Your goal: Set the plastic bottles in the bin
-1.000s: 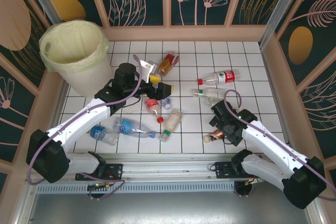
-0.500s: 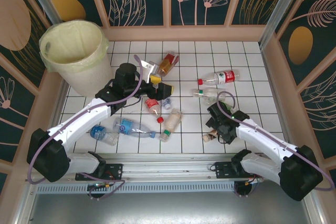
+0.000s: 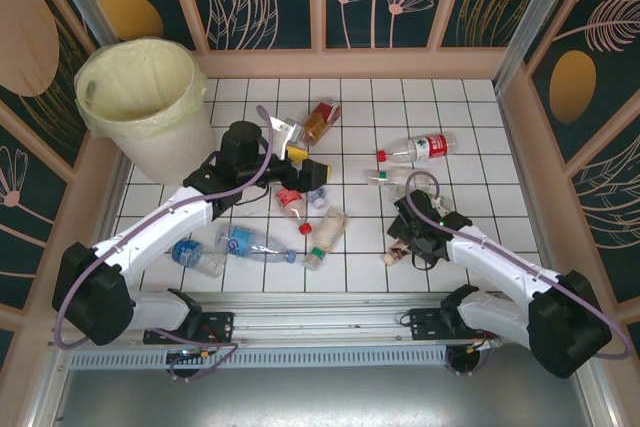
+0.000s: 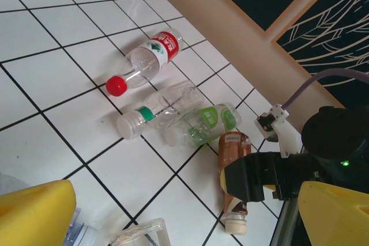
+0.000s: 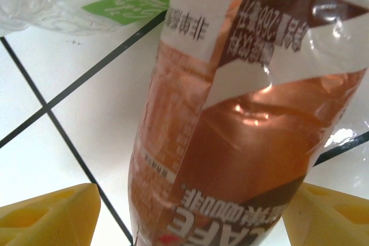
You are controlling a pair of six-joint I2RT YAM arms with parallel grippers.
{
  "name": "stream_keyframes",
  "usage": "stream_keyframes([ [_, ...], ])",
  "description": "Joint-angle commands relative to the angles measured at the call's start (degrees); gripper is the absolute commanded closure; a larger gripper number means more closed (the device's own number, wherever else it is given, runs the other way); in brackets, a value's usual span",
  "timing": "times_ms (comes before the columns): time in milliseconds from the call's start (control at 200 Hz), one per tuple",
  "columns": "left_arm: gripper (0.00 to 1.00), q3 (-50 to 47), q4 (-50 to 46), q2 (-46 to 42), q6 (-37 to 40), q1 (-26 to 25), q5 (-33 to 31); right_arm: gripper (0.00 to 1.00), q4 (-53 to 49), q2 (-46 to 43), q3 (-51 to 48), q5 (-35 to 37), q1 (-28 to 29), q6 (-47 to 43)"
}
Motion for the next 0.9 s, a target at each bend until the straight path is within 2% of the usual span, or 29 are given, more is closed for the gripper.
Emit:
stream_keyframes([
  [0,0.01,-0.6,2.1,0.43,-0.94,-0.12,0.63,0.18,1.29,0.82,-0.87,1.89,-1.17,-2.09],
  [305,0.01,-0.59,3.13,0.2,-2.22,-0.13,1.28,0.24,5.39,2.9,-1.04,2.25,-5.42,-5.76],
  [575,0.01,-1.26,4.65,0.14,-4.08,-0.13,2.47,0.38,10.99,3.04,-2.95,1.91,-5.72,-9.48],
  [896,0.02,-4.35,9.75,1.1,-8.87,-0.11,4.04,0.46,15.35,-1.19,-5.37,1.89,-5.23,-14.67],
])
